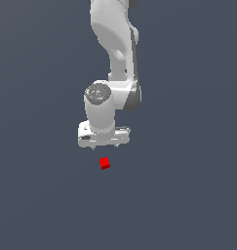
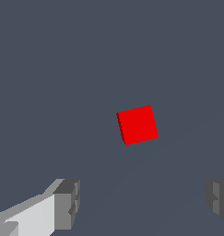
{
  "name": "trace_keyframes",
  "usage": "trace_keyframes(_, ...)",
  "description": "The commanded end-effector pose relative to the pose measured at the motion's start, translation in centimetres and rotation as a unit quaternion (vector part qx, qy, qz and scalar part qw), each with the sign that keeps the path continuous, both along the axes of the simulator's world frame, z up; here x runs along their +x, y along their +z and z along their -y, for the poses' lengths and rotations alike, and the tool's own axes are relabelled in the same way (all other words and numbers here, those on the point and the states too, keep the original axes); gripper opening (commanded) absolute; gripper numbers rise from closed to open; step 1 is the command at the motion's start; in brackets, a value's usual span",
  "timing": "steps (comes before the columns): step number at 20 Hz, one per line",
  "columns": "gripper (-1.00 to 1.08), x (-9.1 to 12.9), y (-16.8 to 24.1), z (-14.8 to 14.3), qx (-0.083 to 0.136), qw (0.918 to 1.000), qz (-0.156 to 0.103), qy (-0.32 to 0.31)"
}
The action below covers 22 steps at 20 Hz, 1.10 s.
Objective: Lift up the red cube by 0.2 meters.
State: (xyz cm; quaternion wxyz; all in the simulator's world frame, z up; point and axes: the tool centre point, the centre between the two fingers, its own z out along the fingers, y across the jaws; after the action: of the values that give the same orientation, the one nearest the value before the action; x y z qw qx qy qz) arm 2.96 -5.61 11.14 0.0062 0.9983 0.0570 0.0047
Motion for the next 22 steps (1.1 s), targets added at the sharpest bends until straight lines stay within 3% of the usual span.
trace_keyframes(1,1.00,0.8,-2.0,0.3,0.002,0.9997,-0.001,0.024)
trace_keyframes(10,1.00,3.1,-7.4,0.8,0.005,0.9959,-0.004,0.091)
trace_keyframes(20,1.00,4.0,-9.2,0.8,0.005,0.9935,-0.006,0.113)
trace_keyframes(21,-1.00,4.0,-9.2,0.8,0.005,0.9935,-0.006,0.113)
trace_keyframes(22,-1.00,4.0,-9.2,0.8,0.005,0.9935,-0.006,0.113)
